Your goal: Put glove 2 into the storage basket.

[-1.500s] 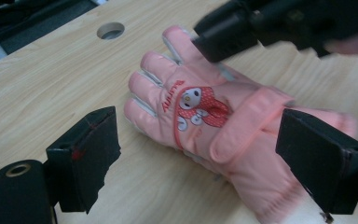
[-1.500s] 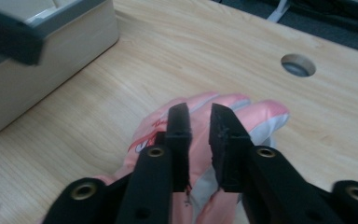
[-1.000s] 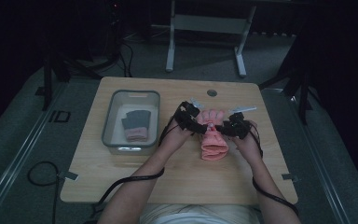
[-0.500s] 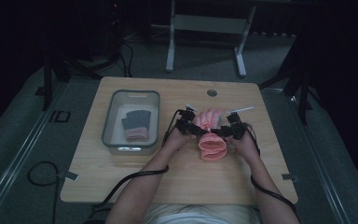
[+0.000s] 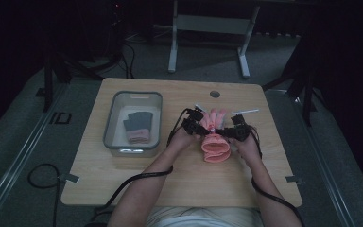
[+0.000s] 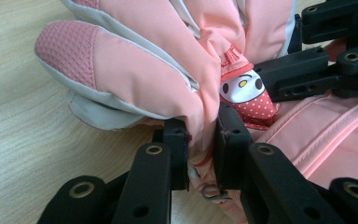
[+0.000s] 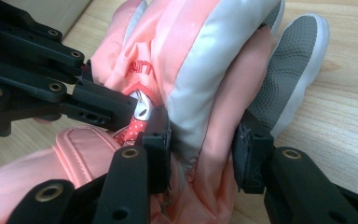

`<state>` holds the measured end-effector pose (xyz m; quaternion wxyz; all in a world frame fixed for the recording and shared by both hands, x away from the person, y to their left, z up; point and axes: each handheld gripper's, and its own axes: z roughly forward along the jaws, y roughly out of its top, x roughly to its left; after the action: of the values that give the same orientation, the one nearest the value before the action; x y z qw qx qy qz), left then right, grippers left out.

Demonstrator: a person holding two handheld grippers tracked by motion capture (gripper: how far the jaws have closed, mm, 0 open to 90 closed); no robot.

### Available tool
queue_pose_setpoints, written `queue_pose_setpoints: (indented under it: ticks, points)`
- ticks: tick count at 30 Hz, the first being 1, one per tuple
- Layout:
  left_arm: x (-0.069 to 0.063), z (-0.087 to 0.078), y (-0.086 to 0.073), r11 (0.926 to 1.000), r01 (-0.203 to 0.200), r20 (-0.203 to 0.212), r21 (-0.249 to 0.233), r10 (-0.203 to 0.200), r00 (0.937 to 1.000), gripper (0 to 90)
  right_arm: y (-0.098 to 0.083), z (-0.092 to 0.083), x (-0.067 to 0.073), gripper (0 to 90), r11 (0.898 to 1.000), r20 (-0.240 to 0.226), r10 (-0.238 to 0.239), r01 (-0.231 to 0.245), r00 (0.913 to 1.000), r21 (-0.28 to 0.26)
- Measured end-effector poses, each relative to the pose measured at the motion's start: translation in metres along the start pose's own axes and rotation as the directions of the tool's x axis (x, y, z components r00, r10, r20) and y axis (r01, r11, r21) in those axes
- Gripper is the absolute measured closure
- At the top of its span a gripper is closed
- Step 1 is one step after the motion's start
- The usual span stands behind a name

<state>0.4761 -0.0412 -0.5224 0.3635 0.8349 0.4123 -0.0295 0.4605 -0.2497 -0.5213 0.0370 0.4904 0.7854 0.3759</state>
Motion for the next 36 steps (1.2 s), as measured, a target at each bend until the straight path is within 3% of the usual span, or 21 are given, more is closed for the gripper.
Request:
queue_pose_setpoints:
  ticks: [6, 17, 22, 34, 36]
  points:
    - [-0.010, -0.020, 0.009, 0.9993, -0.020, -0.025, -0.031, 0.019, 0.9995, 77.9, 0.008, -0.014, 0.006, 63.1, 0.999, -0.018, 0.002, -0.002, 0.9998, -0.044]
    - [-0.019, -0.058, 0.022, 0.9969, -0.048, -0.073, -0.062, 0.043, 0.9964, 78.2, 0.031, -0.034, 0.027, 63.3, 0.995, -0.027, -0.039, 0.036, 0.9989, -0.095]
    - [-0.017, -0.081, 0.026, 0.9955, -0.049, -0.099, -0.081, 0.041, 0.9942, 78.2, 0.044, -0.038, 0.038, 63.2, 0.993, -0.036, -0.058, 0.053, 0.9977, -0.108]
    - [-0.005, -0.131, 0.024, 0.9929, -0.039, -0.168, -0.112, 0.020, 0.9855, 78.1, 0.080, -0.032, 0.078, 63.0, 0.985, -0.077, -0.121, 0.110, 0.9897, -0.136]
    - [0.000, -0.146, 0.022, 0.9928, -0.038, -0.191, -0.114, 0.016, 0.9815, 78.1, 0.089, -0.028, 0.089, 63.0, 0.982, -0.093, -0.138, 0.124, 0.9861, -0.141]
